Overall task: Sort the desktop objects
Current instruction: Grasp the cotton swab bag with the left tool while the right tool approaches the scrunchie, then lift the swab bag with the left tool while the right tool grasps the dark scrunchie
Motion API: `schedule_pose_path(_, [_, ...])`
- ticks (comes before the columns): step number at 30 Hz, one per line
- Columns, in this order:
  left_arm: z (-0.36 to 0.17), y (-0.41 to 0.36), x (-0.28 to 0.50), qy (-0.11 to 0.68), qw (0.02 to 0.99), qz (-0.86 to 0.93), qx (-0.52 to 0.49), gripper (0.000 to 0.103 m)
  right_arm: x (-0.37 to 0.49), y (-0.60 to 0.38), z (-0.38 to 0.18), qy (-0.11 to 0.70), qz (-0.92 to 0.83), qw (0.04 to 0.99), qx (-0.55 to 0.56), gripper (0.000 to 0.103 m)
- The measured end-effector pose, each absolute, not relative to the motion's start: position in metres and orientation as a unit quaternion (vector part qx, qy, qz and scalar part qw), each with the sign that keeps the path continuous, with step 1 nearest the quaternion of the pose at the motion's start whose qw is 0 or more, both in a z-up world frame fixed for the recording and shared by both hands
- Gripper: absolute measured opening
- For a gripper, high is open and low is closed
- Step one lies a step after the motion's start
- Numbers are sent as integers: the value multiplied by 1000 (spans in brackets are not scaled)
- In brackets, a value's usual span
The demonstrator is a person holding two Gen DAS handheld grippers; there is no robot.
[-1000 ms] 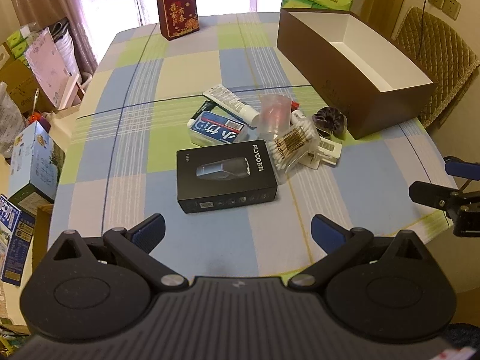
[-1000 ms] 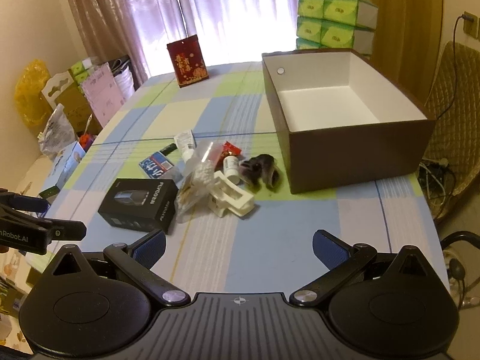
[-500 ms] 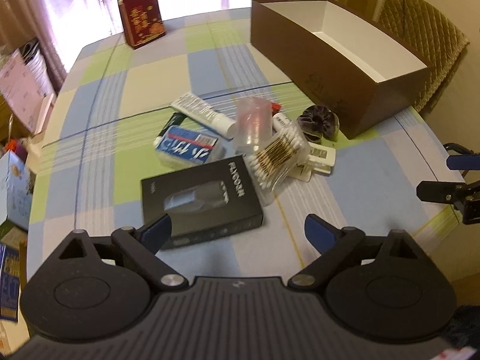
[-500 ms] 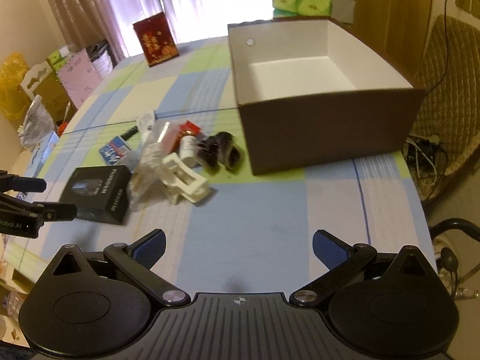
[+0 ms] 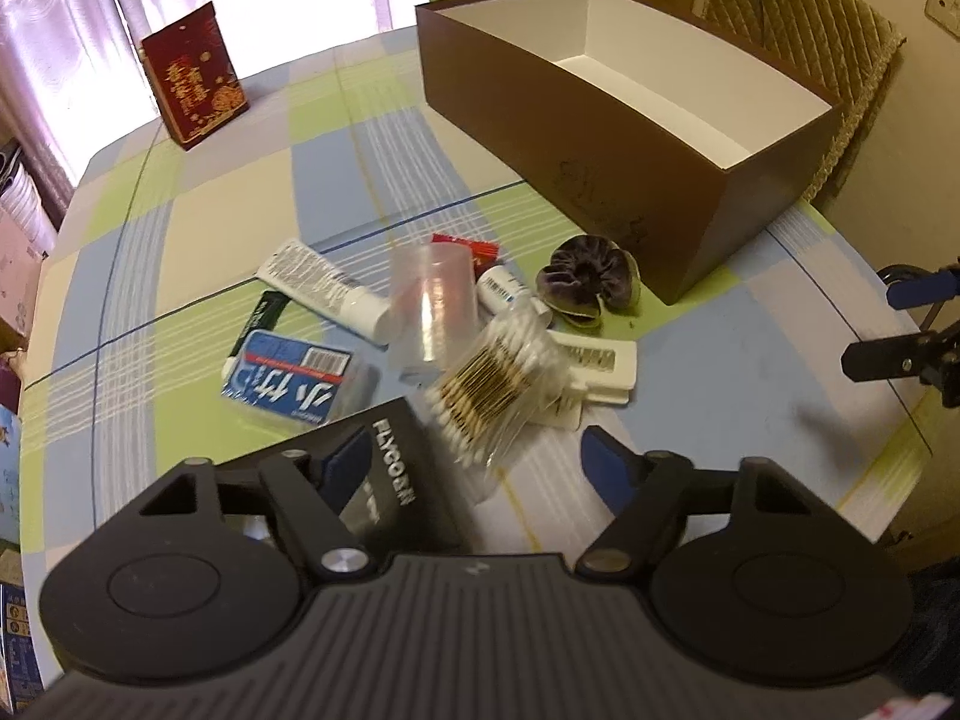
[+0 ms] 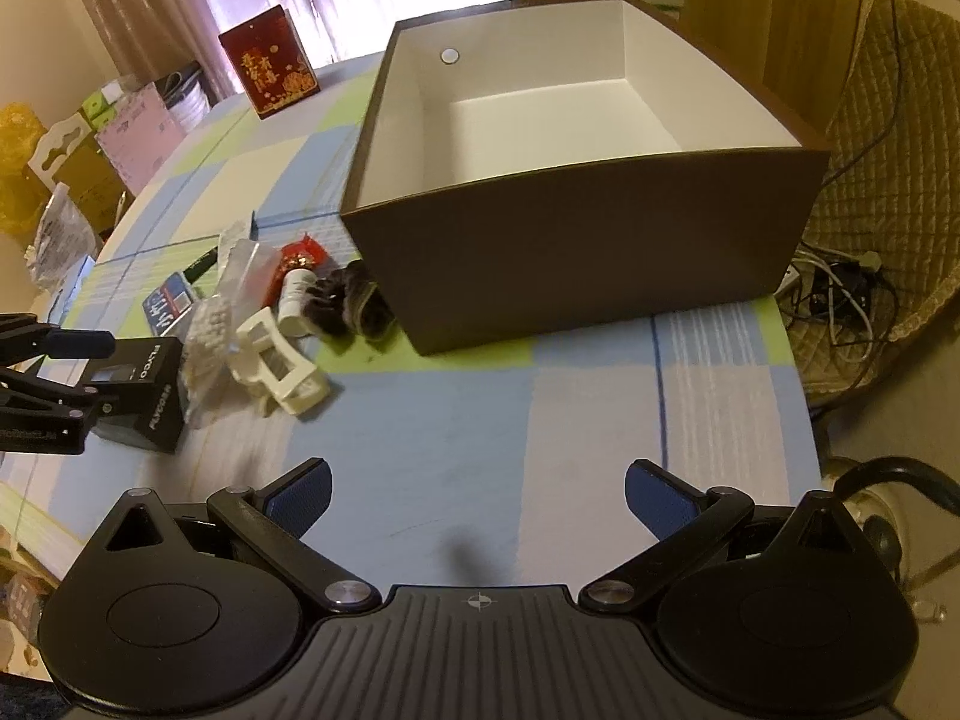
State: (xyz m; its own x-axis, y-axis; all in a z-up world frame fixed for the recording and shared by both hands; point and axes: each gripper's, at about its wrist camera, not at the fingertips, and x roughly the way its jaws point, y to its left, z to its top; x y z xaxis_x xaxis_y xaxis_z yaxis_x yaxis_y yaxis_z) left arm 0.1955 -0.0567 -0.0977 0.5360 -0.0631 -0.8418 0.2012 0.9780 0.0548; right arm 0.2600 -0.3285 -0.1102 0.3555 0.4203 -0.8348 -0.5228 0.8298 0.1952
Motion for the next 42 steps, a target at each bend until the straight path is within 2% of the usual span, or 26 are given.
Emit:
schedule_pose_path(8, [-111, -71, 212, 485, 865, -83, 101, 69, 285, -341, -119, 502, 289, 814, -47, 101])
schedule_pose_path(14, [-116, -73, 229, 486, 848, -134, 165, 68, 283, -340, -123, 514, 260, 817, -22, 101])
schedule_pose_path(23, [-129, -71, 253, 473, 794, -290, 247, 52, 254, -332, -123, 529, 158, 832, 50, 101])
schedule_pose_path(27, [-137, -67, 260, 469, 776, -331, 262, 35, 235, -321, -121, 524, 125, 840, 69, 101])
schedule_pose_path(30, [-138, -61, 262, 458, 773, -356, 258, 23, 223, -310, -119, 516, 110, 846, 79, 101])
schedule_pose_path(32, [-136, -55, 264, 453, 777, -361, 248, 20, 216, -300, -117, 508, 105, 850, 86, 101])
schedule_pose_path(42, [-92, 9, 279, 433, 848, -279, 124, 18, 217, -227, -111, 450, 144, 878, 74, 101])
